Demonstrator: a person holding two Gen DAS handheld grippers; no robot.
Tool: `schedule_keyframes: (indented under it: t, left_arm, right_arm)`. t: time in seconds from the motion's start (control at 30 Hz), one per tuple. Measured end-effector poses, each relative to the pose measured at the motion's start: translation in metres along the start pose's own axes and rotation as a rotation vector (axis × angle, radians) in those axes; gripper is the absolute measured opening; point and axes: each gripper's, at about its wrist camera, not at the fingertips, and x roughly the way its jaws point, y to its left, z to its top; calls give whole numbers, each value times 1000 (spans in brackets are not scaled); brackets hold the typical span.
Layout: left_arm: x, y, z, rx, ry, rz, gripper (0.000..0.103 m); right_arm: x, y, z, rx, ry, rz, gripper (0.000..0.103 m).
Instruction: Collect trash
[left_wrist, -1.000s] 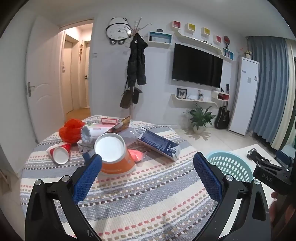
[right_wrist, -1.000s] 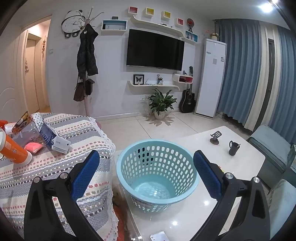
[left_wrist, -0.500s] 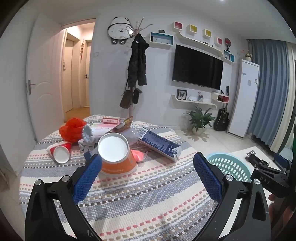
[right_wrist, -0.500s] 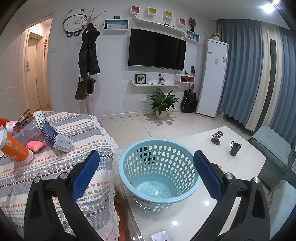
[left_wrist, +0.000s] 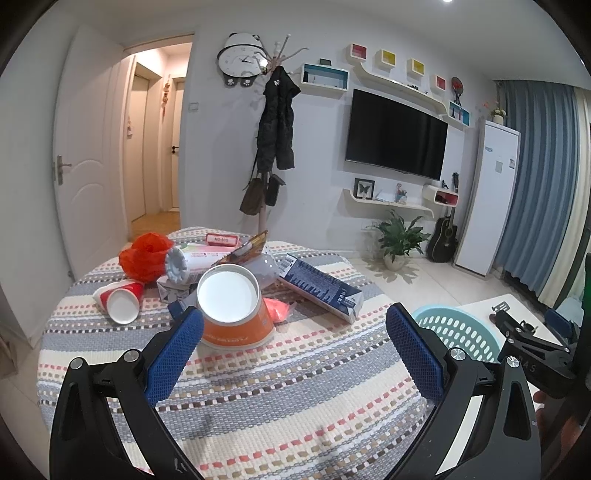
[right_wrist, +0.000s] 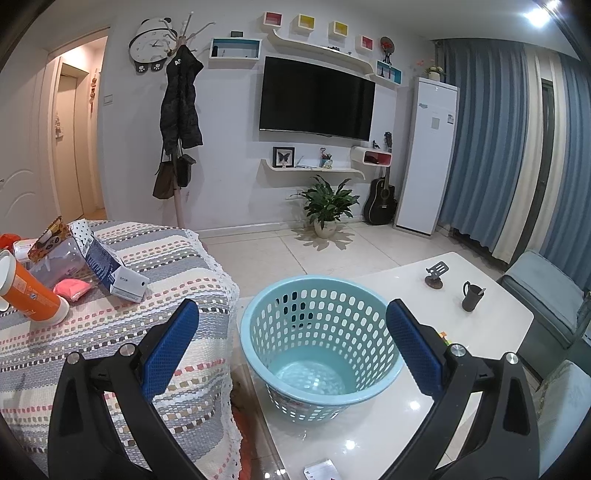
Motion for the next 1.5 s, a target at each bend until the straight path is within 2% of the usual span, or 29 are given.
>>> schedule_keyframes:
  t: [0.4,0.83,1.5]
  left_arm:
    - [-7,7,2,-25,-17,-1,96]
    - [-4,17,-2,-57,-2,-15,96]
    - [-7,13,3,-58,-12,-34,96]
  right_arm:
    - [-10,5,2,-8,-31,6,96]
    - [-6,7,2,-4,-24,10,96]
    - [-14,4,5,-1,-48,10,96]
